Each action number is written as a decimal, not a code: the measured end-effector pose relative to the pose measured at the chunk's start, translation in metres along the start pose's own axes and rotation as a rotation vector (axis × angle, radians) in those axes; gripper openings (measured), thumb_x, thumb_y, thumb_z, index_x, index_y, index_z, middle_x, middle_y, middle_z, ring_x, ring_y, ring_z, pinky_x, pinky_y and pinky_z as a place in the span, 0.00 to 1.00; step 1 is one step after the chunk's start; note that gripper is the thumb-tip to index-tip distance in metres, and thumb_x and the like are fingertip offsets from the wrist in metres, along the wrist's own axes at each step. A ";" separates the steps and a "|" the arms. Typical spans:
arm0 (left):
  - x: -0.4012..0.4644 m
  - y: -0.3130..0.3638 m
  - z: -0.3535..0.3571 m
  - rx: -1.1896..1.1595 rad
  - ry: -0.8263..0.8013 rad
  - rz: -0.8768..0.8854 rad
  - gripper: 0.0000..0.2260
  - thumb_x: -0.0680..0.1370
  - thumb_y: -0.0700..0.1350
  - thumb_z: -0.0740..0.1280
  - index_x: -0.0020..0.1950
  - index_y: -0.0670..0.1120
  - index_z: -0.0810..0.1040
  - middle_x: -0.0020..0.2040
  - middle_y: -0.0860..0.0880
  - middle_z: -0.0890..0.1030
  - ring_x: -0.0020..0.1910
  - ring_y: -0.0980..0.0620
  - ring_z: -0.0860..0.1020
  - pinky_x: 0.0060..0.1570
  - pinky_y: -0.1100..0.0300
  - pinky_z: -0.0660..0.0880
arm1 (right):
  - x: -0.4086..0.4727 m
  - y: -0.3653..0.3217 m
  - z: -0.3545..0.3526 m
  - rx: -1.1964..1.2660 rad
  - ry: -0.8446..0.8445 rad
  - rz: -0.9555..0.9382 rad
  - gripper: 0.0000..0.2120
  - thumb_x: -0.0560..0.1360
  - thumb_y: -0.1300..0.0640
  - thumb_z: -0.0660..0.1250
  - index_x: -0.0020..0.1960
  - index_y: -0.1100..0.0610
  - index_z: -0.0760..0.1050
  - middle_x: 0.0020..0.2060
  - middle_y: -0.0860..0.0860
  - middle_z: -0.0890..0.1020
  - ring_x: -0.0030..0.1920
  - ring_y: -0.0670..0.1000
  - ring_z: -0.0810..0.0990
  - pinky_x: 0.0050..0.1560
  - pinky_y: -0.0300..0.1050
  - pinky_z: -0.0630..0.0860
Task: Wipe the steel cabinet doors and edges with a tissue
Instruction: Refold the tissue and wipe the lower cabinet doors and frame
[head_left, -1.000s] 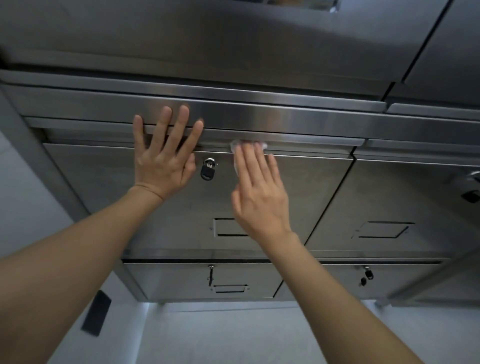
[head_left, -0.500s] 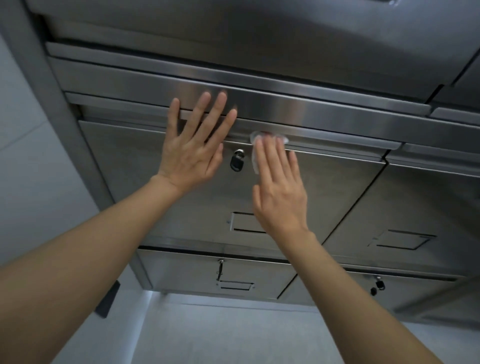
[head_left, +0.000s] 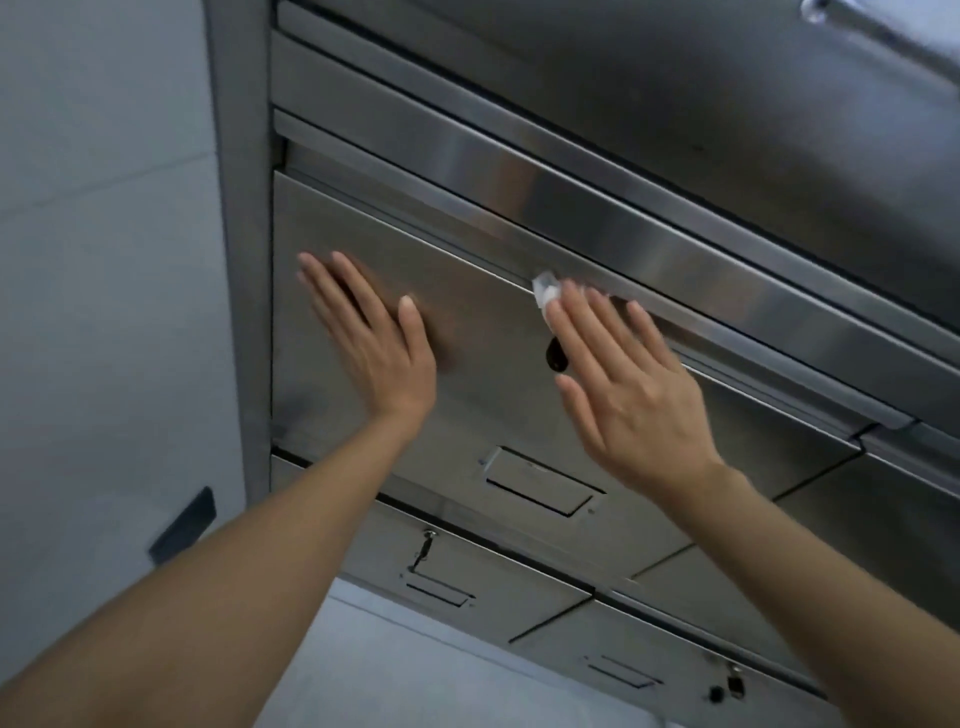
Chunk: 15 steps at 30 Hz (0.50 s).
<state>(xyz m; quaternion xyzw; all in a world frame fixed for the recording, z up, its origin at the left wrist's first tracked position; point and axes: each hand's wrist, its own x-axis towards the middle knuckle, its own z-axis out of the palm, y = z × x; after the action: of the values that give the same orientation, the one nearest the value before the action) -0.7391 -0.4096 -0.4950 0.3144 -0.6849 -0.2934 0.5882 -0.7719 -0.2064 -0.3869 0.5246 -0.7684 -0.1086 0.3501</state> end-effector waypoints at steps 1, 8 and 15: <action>0.000 -0.001 0.005 -0.019 0.032 -0.003 0.31 0.85 0.53 0.45 0.76 0.29 0.53 0.75 0.25 0.52 0.77 0.28 0.52 0.76 0.38 0.52 | -0.008 0.013 -0.006 -0.033 -0.052 -0.050 0.26 0.85 0.49 0.44 0.79 0.61 0.57 0.78 0.57 0.59 0.78 0.54 0.58 0.79 0.50 0.49; 0.004 -0.011 0.017 -0.043 0.152 0.003 0.32 0.84 0.56 0.43 0.76 0.30 0.55 0.75 0.26 0.55 0.77 0.30 0.53 0.76 0.39 0.53 | 0.042 -0.019 -0.004 0.042 -0.070 -0.121 0.29 0.85 0.46 0.45 0.80 0.63 0.53 0.79 0.58 0.55 0.79 0.54 0.53 0.80 0.47 0.46; 0.003 -0.010 0.018 -0.052 0.134 0.010 0.31 0.84 0.56 0.44 0.77 0.32 0.54 0.76 0.27 0.55 0.77 0.31 0.53 0.77 0.44 0.49 | 0.024 -0.006 -0.014 -0.047 -0.106 -0.152 0.29 0.85 0.47 0.45 0.79 0.64 0.54 0.79 0.59 0.55 0.79 0.55 0.54 0.79 0.48 0.48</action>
<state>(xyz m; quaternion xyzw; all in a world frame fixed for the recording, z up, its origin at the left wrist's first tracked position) -0.7561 -0.4178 -0.5032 0.3144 -0.6378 -0.2865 0.6421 -0.7633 -0.2275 -0.3700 0.5666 -0.7411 -0.1805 0.3117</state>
